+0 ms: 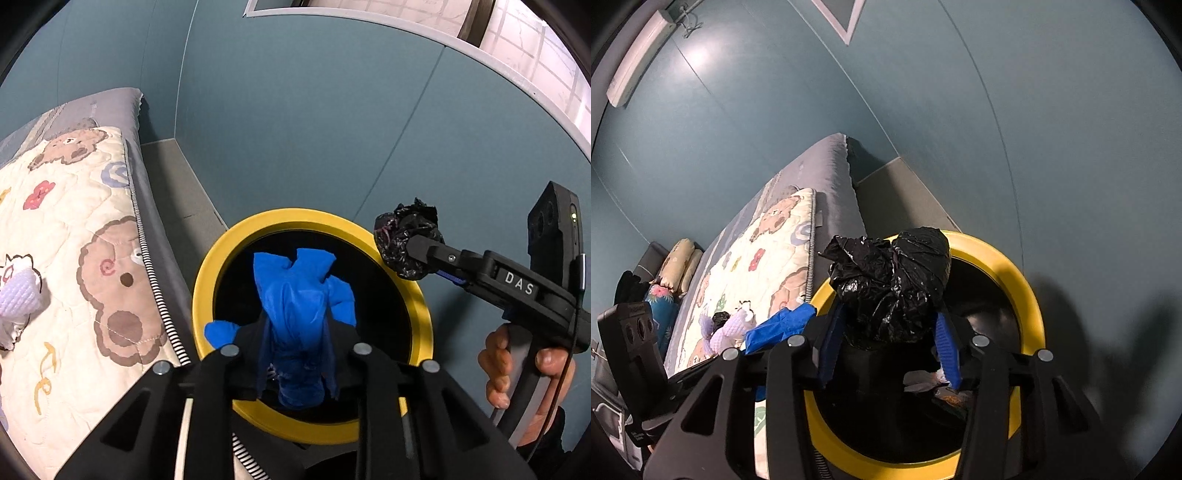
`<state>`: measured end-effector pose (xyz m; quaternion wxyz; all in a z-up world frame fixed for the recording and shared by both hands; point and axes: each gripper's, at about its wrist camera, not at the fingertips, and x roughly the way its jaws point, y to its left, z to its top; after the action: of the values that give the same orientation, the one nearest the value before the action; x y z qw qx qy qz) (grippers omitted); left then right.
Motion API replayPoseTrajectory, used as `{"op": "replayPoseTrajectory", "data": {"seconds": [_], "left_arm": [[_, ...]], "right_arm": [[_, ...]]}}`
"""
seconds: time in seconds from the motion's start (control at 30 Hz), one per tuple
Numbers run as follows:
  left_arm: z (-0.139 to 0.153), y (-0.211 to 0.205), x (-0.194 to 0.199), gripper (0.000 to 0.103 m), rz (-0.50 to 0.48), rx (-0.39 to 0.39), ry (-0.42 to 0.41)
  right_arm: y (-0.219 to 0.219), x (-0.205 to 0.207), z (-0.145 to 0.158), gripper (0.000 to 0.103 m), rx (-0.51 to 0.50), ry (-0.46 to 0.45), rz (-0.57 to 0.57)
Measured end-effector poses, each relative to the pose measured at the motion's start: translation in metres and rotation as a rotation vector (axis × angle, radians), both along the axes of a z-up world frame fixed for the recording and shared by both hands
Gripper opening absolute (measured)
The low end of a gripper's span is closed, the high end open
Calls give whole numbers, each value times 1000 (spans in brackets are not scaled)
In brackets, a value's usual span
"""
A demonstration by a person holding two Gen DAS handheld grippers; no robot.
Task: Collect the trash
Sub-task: 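Open both grippers to drop the glove and bag into the bin, then move both tools back over the foam nets on the bed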
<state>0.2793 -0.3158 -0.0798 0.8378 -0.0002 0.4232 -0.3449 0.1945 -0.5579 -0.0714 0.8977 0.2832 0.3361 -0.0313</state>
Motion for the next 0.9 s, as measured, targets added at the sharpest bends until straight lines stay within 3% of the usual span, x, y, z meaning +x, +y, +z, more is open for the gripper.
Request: {"op": "replayPoseTrajectory", "data": {"seconds": [0.23,0.53,0.9], "left_arm": [[2,5,-2,45,7,-8,-6],[13,28,-6,73,59,-22,-31],[19,89,-1,89,190,-18,-57]], "right_arm": [[2,-3,1,52,-2,5,-23],[10,2,0,68,2,43,-28],[41,11,6,74,-37,59,23]]}}
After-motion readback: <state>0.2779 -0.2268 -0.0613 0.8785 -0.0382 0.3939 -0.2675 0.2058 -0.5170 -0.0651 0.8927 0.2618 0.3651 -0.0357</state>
